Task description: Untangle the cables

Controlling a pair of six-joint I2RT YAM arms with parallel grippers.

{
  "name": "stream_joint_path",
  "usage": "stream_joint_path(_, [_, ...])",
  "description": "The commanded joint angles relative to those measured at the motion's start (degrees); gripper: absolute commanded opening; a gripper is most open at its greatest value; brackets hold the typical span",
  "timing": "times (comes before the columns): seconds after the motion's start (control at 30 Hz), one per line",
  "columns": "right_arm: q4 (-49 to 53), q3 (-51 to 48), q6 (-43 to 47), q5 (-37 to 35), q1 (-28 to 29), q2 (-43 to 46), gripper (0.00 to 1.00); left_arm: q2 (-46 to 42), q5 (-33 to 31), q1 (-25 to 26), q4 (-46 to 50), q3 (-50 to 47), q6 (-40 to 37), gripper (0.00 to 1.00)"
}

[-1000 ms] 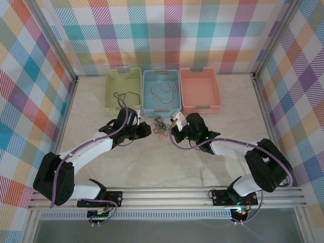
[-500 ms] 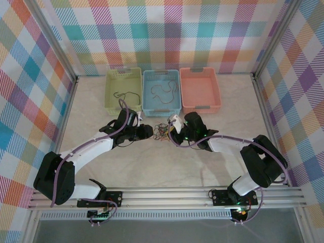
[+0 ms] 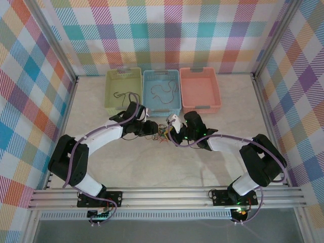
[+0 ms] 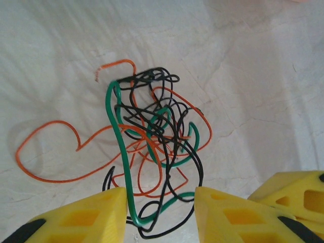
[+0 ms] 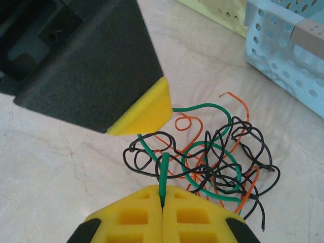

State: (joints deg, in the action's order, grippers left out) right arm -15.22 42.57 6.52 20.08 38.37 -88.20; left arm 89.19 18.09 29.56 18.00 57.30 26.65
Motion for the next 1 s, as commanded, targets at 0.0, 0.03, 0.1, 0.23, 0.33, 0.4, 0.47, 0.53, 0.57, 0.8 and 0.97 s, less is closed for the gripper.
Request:
stream_joint_path(0.0, [0.96,1.91,0.89,2.06,0.30,-0.83,0.00,-0.62,-6.15,0.49,5.36,3.99,-3.14,0.40])
stream_joint_path(0.03, [0.94,1.93,0.86,2.07,0.22,-0.82,0.00,-0.91,-7.58,0.49,6.11,4.74,-3.35,0.40])
stream_joint_path(0.1, [0.82,1.94,0.85,2.31,0.29,-0.91,0.00,-1.38,-9.18,0.50,7.08,6.33,-3.55,0.40])
stream_joint_path(0.23, [0.99,2.16,0.81,2.38,0.30,-0.94,0.00,0.73,-6.35,0.58,7.49,8.89,-3.64,0.38])
stream_joint_path(0.33, [0.99,1.95,0.81,2.15,0.30,-0.79,0.00,4.90,-2.77,0.75,8.07,10.29,-3.99,0.35])
stream_joint_path(0.4, [1.06,2.12,0.81,2.25,0.30,-0.99,0.00,6.69,-1.66,1.26,7.74,10.26,-4.37,0.33])
stream_joint_path(0.47, [1.16,2.24,0.81,2.16,0.25,-1.01,0.00,7.37,-1.67,1.80,7.47,10.25,-4.75,0.33])
stream_joint_path(0.53, [1.31,2.24,0.81,2.07,0.30,-1.01,0.00,8.26,-1.97,2.15,8.08,10.77,-5.34,0.33])
stream_joint_path(0.57, [1.29,2.26,0.84,2.06,0.30,-1.01,0.00,8.64,-2.24,2.30,8.27,11.02,-5.49,0.33])
stream_joint_path(0.8, [1.30,2.11,0.92,1.42,0.30,-0.82,0.00,11.76,-0.29,2.96,9.21,11.84,-5.96,0.33])
stream_joint_path(0.97, [1.26,2.14,0.93,1.37,0.26,-0.87,0.00,12.41,0.55,3.38,9.93,11.36,-6.09,0.33])
